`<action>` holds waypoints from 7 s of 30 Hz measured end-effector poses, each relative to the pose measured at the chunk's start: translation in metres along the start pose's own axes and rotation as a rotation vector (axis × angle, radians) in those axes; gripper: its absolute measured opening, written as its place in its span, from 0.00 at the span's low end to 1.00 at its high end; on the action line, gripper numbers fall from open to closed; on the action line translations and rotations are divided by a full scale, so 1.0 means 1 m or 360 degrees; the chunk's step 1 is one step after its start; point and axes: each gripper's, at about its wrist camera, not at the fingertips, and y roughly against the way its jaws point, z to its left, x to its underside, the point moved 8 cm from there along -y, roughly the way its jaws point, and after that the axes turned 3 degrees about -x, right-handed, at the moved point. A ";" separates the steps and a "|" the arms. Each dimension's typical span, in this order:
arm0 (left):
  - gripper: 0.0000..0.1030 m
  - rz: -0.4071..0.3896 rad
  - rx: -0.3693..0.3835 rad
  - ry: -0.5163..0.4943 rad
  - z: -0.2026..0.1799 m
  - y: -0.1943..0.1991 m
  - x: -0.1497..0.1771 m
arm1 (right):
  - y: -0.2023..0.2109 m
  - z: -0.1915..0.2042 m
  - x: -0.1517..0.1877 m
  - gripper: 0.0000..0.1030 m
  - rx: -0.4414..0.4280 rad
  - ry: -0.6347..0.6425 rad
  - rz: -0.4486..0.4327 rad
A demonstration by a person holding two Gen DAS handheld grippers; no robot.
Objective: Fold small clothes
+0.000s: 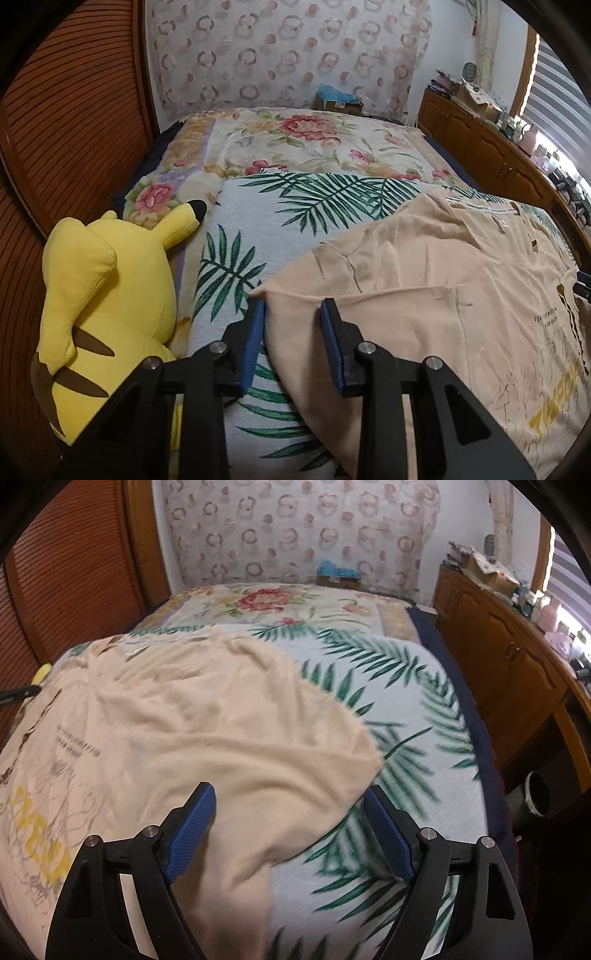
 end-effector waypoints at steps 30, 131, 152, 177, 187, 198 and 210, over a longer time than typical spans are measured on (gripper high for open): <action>0.00 -0.0392 0.0161 -0.0132 -0.068 0.131 0.012 | 0.057 0.052 -0.039 0.02 -0.0058 0.0218 -0.0278; 0.03 -0.1153 0.0473 -0.0110 -0.081 0.414 -0.026 | 0.383 0.104 -0.051 0.05 -0.0158 0.0334 -0.0993; 0.03 -0.1398 0.0195 -0.0108 -0.031 0.478 -0.099 | 0.516 0.085 -0.130 0.05 0.0028 0.0377 -0.1358; 0.03 -0.1727 0.0054 -0.0133 -0.039 0.580 -0.077 | 0.575 0.104 -0.138 0.05 0.0114 0.0475 -0.1520; 0.03 -0.1738 0.0037 -0.0155 -0.036 0.594 -0.094 | 0.608 0.110 -0.131 0.05 0.0129 0.0496 -0.1594; 0.03 -0.1153 -0.0011 -0.0159 -0.036 0.336 -0.143 | 0.403 0.054 -0.181 0.05 0.0106 0.0391 -0.1124; 0.03 -0.0600 -0.0049 -0.0158 -0.041 0.086 -0.122 | 0.083 -0.010 -0.169 0.05 0.0034 0.0197 -0.0533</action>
